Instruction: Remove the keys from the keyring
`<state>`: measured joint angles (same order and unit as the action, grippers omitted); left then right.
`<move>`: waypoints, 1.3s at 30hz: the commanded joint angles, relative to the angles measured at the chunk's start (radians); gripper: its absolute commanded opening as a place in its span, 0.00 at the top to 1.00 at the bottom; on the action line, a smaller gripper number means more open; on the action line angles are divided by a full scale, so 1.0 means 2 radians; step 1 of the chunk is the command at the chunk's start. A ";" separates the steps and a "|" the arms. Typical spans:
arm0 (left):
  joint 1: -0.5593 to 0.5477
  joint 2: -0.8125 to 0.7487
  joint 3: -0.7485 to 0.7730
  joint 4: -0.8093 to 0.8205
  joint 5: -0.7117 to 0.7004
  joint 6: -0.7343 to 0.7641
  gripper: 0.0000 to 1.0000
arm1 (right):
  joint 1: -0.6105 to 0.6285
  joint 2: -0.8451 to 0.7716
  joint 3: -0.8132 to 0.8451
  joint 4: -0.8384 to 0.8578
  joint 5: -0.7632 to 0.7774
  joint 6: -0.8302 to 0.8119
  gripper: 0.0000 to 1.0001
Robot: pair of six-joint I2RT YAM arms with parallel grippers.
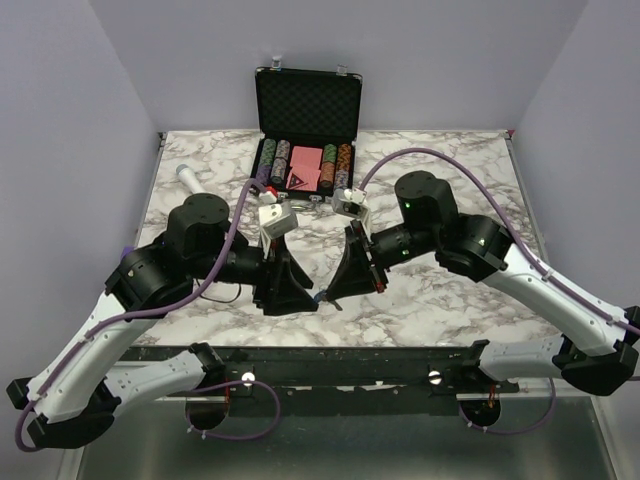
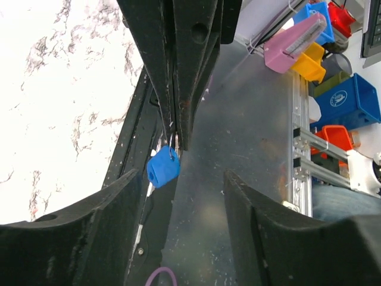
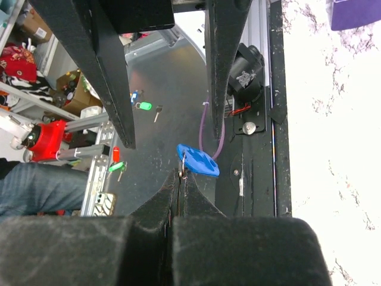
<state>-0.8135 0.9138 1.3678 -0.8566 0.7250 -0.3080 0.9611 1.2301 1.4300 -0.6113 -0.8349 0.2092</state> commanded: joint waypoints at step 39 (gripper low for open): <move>0.000 -0.030 -0.060 0.143 -0.033 -0.104 1.00 | 0.002 -0.005 -0.009 0.068 0.053 0.046 0.67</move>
<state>-0.8108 0.8700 1.2560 -0.6727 0.6880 -0.4648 0.9604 1.2327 1.4220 -0.5682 -0.8089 0.2871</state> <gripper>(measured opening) 0.011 0.236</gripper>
